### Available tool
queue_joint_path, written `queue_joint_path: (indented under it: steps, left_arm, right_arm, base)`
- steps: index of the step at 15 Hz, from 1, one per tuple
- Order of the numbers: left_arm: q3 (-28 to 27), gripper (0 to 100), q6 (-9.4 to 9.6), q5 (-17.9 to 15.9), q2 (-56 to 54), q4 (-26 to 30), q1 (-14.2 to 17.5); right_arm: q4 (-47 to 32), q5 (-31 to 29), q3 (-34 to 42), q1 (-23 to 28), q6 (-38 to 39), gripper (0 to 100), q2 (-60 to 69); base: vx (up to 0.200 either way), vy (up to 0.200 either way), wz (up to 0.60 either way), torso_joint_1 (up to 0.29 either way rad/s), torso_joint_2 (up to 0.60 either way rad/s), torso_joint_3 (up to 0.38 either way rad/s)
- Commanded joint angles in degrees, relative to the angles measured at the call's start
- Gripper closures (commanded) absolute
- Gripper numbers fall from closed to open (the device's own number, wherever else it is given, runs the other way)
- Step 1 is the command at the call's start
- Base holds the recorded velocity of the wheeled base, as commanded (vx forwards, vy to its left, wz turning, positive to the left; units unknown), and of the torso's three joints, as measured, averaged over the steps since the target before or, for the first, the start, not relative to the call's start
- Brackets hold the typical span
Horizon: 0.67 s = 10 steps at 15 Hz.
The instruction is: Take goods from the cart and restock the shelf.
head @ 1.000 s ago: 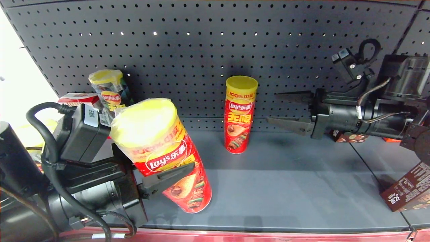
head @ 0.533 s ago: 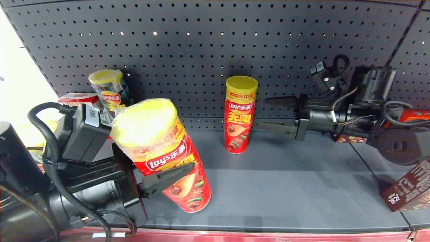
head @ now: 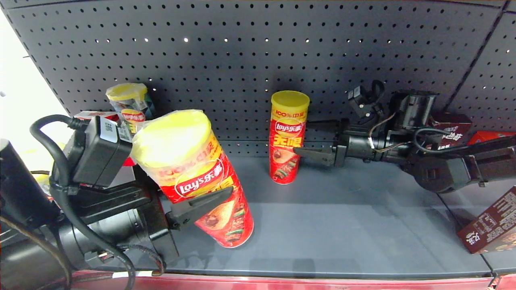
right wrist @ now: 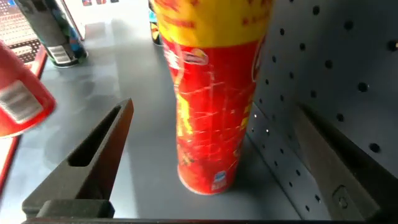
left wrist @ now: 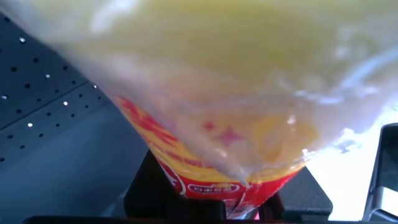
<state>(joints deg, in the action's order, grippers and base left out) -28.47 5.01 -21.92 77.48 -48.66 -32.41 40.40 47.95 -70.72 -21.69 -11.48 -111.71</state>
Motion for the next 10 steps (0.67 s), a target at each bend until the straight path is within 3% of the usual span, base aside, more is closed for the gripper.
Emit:
queue_joint_path:
  steps: [1, 10]
  left_arm:
    - [-0.2, 100, 0.00, 0.0, 0.2, 0.0, 0.0]
    - [-0.1, 100, 0.00, 0.7, 1.5, 0.0, 0.0]
  right_arm:
    - [0.3, 0.3, -2.1, -0.5, 0.1, 0, -3.4]
    - [4.2, 1.6, -5.2, -1.3, 0.5, 0, -9.4]
  base:
    - [0.000, 0.000, 0.00, 0.000, 0.00, 0.000]
    - [0.000, 0.000, 0.00, 0.000, 0.00, 0.000]
